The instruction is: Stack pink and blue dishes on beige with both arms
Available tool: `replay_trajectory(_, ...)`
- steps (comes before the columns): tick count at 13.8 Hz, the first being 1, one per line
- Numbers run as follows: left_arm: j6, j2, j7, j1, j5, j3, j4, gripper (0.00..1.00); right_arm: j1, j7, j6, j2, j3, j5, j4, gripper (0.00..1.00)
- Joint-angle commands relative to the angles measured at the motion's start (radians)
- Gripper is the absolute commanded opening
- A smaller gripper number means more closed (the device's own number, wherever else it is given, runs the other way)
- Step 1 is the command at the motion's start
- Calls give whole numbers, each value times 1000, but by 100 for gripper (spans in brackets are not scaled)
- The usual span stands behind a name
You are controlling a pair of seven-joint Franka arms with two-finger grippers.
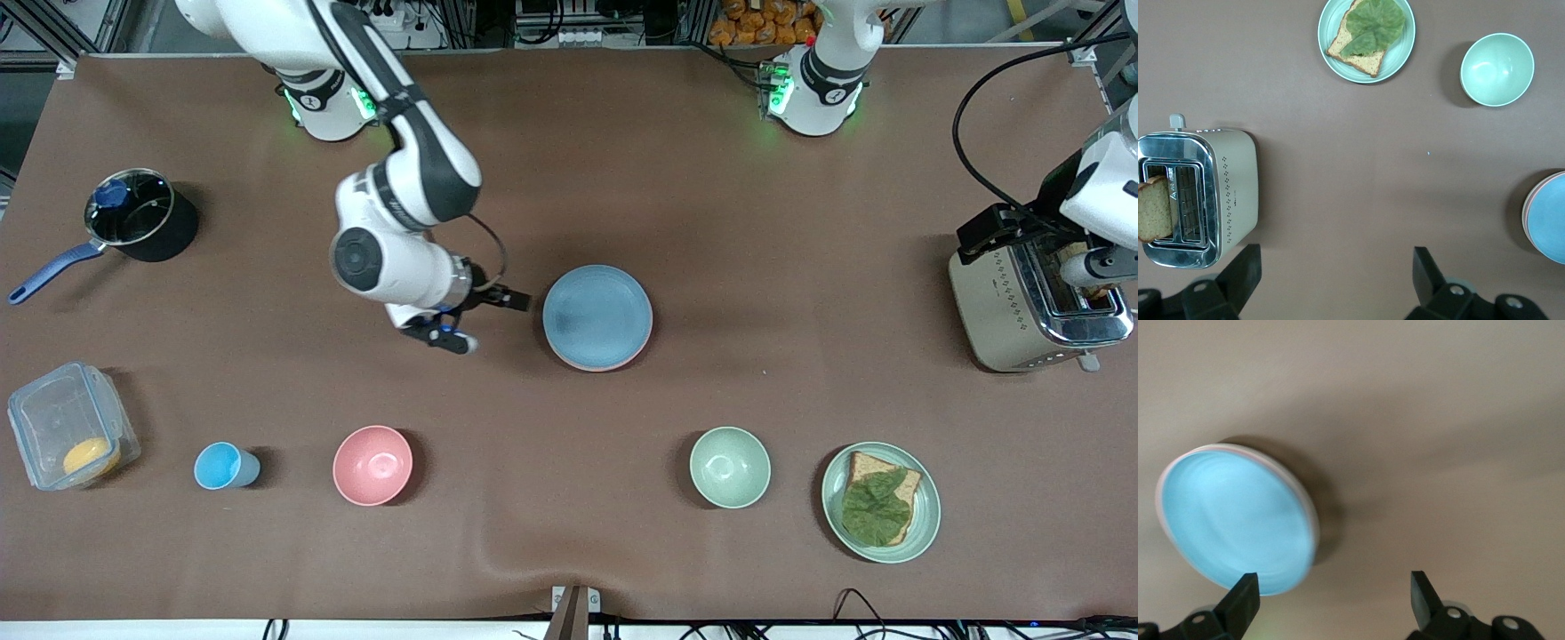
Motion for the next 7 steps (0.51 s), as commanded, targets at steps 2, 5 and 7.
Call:
replay_trajectory(2, -9, -25, 27, 7, -56, 0, -12, 100, -9, -213, -150, -75, -131, -160, 23, 100)
replay_trajectory(5, -27, -26, 24, 6, -73, 0, -12, 100, -14, -480, -235, -133, -303, -172, 23, 100)
replay_trajectory(7, -53, -29, 14, -1, -73, -3, -10, 100, -14, -604, -288, -170, -418, -172, 27, 100)
